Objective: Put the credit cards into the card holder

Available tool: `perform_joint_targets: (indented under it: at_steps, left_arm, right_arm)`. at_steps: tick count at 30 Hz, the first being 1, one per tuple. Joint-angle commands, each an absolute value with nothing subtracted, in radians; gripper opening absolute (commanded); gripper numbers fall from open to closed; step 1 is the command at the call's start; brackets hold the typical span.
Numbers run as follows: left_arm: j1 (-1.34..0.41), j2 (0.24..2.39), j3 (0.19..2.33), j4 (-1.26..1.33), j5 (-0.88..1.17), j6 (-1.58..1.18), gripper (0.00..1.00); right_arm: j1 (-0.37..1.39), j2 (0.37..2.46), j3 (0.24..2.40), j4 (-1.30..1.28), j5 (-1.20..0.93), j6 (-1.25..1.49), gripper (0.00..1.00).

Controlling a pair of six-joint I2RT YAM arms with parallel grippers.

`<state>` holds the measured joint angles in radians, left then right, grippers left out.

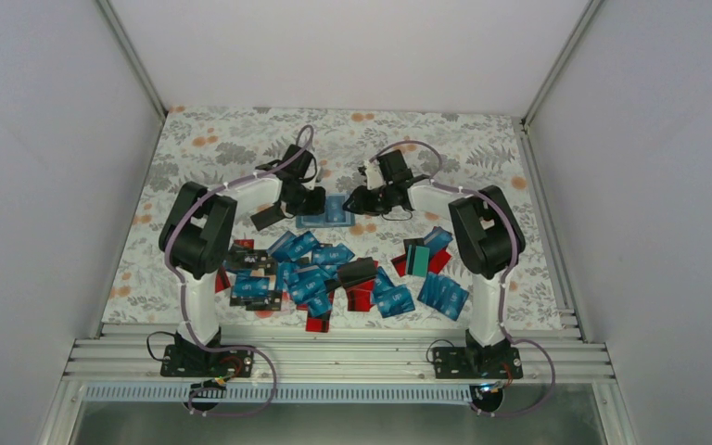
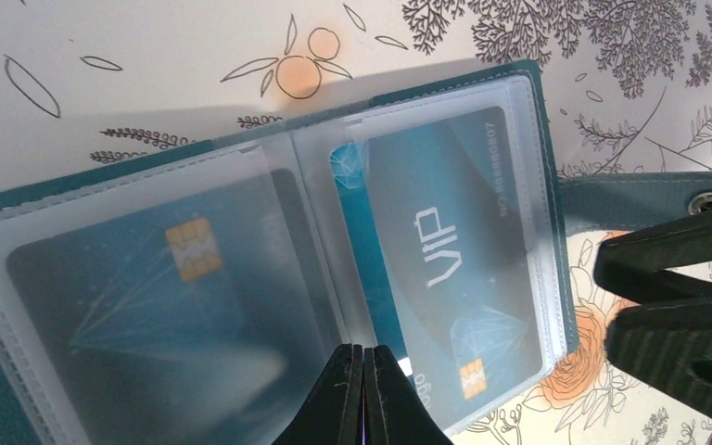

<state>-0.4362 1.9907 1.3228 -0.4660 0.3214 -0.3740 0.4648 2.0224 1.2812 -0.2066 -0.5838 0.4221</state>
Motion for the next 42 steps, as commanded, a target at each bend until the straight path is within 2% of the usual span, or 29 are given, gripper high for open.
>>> perform_joint_targets:
  at_steps: [1, 24, 42]
  left_arm:
    - [-0.442, 2.014, 1.318, -0.454, 0.305, -0.362, 0.02]
    - [-0.474, 2.083, 1.373, -0.480, 0.277, -0.349, 0.02]
    - [-0.481, 2.124, 1.375, -0.485, 0.264, -0.348, 0.02]
  right_arm:
    - [0.474, 2.065, 1.309, -0.198, -0.598, 0.436, 0.26]
    - [0.474, 2.080, 1.313, -0.202, -0.592, 0.435, 0.25]
    - [0.474, 1.997, 1.328, -0.245, -0.557, 0.417, 0.26]
